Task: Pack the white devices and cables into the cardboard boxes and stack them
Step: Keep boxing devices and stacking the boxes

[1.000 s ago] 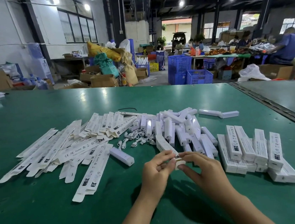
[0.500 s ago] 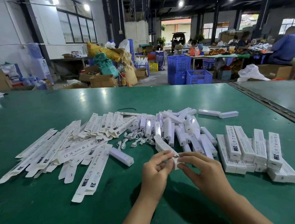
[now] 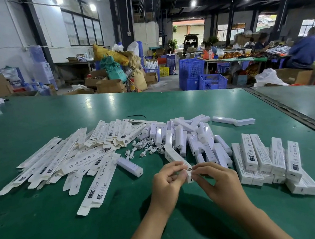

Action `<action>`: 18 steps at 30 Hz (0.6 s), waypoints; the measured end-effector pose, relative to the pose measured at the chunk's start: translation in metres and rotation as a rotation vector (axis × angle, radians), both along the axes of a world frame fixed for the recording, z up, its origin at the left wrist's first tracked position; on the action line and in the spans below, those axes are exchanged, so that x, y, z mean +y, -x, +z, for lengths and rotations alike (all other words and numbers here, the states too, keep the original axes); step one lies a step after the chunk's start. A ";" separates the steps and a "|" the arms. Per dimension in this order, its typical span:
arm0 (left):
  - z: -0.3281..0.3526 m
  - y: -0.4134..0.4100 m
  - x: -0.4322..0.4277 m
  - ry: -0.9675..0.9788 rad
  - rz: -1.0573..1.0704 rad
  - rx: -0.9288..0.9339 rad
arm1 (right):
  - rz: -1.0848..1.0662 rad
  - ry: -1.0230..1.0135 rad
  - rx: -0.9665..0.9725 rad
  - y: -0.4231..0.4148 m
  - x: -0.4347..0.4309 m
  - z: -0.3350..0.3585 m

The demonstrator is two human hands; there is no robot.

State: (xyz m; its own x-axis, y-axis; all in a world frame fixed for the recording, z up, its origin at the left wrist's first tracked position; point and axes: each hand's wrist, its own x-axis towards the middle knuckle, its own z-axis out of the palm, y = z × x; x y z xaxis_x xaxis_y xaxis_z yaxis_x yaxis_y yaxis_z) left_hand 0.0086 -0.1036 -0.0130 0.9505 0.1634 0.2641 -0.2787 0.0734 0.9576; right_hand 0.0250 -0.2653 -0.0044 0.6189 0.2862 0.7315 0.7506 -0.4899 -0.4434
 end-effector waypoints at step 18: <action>0.022 0.006 0.017 0.245 -0.129 -0.028 | 0.069 -0.100 0.321 0.007 0.000 0.002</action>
State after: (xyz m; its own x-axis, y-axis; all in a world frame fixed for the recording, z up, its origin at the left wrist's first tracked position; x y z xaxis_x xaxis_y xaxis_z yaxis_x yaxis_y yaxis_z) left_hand 0.0028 -0.0866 0.0086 0.9606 0.1036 0.2580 -0.2779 0.3386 0.8989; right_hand 0.0178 -0.2654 -0.0022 0.8041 0.2717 0.5287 0.5943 -0.3852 -0.7060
